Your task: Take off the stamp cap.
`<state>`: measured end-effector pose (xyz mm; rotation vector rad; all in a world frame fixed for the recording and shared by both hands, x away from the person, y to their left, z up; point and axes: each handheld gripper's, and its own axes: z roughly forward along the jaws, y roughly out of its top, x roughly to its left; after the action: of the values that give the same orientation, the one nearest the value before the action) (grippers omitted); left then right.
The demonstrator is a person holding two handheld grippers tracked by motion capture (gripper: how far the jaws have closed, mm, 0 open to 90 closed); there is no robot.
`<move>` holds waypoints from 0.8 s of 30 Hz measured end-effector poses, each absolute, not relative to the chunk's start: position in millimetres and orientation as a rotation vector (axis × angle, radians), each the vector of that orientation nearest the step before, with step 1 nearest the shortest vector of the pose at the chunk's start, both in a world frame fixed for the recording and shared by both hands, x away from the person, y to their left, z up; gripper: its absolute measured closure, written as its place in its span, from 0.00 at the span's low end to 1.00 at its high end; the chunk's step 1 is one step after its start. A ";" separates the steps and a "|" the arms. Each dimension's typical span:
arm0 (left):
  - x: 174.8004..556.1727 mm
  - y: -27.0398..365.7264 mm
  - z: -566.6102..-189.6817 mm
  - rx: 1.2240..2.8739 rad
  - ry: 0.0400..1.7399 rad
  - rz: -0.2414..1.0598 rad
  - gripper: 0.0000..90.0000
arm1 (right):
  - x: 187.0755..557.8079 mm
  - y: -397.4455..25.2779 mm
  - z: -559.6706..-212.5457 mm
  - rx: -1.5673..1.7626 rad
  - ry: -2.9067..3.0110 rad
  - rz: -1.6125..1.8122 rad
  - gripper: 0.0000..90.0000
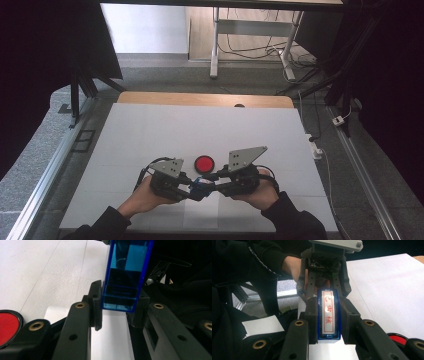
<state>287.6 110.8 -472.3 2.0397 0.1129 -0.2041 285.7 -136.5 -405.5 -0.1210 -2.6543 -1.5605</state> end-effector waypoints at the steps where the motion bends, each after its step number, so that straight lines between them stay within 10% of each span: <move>1: 287.8 111.1 -472.6 2.036 0.112 -0.206 0.75 | 285.9 -136.7 -405.4 -0.125 -2.650 -1.563 0.79; 24: 289.2 112.0 -474.7 2.051 0.102 -0.217 0.77 | 284.6 -136.7 -405.3 -0.107 -2.656 -1.580 0.80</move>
<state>289.2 112.0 -474.7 2.0511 0.1018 -0.2169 284.6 -136.7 -405.3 -0.1073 -2.6564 -1.5798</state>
